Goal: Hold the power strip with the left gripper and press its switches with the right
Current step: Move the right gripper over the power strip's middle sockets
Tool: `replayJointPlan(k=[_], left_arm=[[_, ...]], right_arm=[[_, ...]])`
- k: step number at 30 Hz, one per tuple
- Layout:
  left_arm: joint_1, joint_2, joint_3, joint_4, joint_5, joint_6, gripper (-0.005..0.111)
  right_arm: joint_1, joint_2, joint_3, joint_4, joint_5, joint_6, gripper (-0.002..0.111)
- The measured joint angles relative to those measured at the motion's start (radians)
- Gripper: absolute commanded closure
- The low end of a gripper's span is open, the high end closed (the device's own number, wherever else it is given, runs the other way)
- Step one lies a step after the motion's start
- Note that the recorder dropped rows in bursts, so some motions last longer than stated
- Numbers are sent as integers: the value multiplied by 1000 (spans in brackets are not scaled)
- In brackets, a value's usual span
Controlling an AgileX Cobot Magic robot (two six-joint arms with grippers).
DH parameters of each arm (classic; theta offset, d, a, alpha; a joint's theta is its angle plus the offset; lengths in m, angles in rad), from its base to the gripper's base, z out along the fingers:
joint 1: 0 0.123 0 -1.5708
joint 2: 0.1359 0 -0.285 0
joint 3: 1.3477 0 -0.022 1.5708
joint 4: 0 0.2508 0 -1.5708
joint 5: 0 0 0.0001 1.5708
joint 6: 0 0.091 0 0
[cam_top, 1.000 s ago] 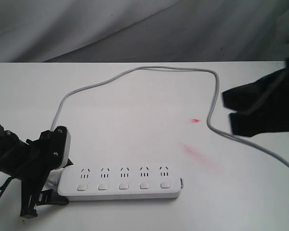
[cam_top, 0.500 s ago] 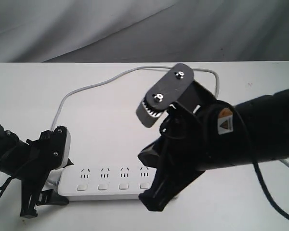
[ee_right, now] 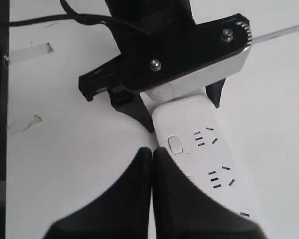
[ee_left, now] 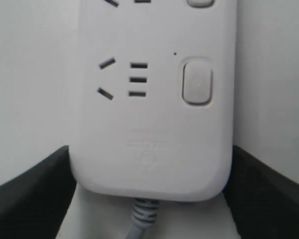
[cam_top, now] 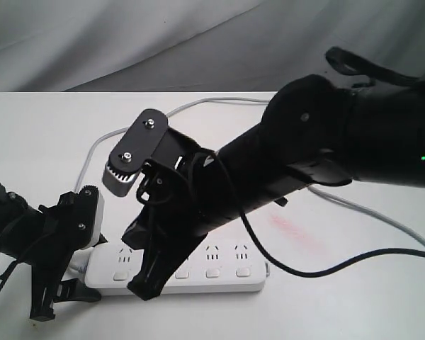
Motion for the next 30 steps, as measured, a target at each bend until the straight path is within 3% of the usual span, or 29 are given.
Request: replayJointPlan(k=[7,11,13,16,30], left_arm=[[0,0,0,0,0,0,52],[0,0,0,0,0,0,52],[0,0,0,0,0,0,52],[0,0,0,0,0,0,52],[0,0,0,0,0,0,52]], right_arm=[[12,101,0,37,-64,-67,108],[55,137,0,90,-146,-192,94],[66,156,0,122,-164,-256,80],[70,174,0,142,-172,-282,72],[71,228,0,191,-278,-291,71]])
